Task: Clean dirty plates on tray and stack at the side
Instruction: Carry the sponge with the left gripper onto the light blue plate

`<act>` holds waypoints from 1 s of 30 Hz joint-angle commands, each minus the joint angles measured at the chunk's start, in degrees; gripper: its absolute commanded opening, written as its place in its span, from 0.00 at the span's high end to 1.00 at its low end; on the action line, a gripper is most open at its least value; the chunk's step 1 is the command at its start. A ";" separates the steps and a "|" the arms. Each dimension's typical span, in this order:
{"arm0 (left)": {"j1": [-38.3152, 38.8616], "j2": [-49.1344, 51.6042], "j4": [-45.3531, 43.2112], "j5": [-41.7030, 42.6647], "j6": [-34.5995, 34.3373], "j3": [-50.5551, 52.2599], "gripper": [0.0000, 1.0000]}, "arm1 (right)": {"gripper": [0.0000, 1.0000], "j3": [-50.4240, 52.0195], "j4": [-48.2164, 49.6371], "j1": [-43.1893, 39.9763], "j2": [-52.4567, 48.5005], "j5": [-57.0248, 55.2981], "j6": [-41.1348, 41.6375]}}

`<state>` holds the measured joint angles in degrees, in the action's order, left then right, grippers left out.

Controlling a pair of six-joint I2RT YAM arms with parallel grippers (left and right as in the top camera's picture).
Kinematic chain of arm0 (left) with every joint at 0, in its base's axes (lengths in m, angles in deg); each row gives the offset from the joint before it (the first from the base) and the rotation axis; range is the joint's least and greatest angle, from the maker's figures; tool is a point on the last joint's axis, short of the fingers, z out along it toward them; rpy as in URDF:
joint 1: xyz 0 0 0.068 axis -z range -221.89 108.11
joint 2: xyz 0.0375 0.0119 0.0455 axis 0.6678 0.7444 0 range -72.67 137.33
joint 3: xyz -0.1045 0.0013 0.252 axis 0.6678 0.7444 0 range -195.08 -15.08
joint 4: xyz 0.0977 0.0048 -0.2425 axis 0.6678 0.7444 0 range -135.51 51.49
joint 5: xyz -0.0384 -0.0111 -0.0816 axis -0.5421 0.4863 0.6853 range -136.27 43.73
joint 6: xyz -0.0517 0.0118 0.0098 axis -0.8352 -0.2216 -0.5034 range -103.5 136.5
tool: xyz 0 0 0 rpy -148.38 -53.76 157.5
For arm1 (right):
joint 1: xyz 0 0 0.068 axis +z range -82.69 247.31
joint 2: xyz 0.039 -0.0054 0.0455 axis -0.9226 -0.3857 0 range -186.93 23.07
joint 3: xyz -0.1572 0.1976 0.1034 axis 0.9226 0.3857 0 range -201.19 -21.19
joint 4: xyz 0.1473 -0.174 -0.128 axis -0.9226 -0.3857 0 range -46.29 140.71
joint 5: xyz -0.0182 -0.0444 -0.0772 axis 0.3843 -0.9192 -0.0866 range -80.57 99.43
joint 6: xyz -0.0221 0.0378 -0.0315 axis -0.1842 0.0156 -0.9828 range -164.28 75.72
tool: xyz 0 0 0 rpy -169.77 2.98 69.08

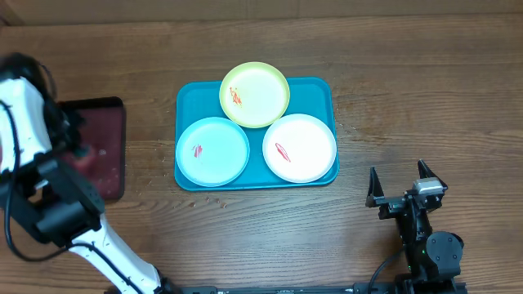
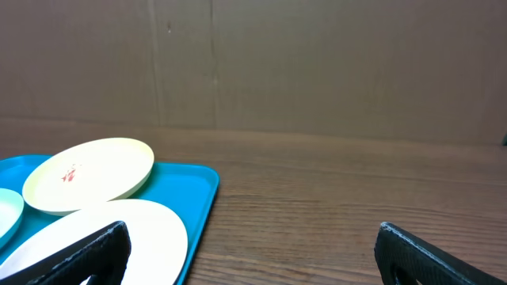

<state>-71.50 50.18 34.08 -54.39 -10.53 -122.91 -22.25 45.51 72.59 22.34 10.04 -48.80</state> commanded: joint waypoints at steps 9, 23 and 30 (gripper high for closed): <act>0.96 -2.38 17.25 4.90 6.75 -29.86 0.96 | 0.00 0.59 0.35 -0.22 0.57 -0.55 -0.24; 13.11 -8.44 17.22 21.92 16.41 -28.61 0.96 | 0.00 0.59 0.35 -0.22 0.57 -0.55 -0.24; 27.34 -8.09 10.88 21.88 16.00 -8.48 0.96 | 0.00 0.59 0.35 -0.22 0.57 -0.55 -0.24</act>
<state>-49.82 41.72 48.51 -34.22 4.64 -139.72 -22.25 45.56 72.59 22.34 10.01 -48.80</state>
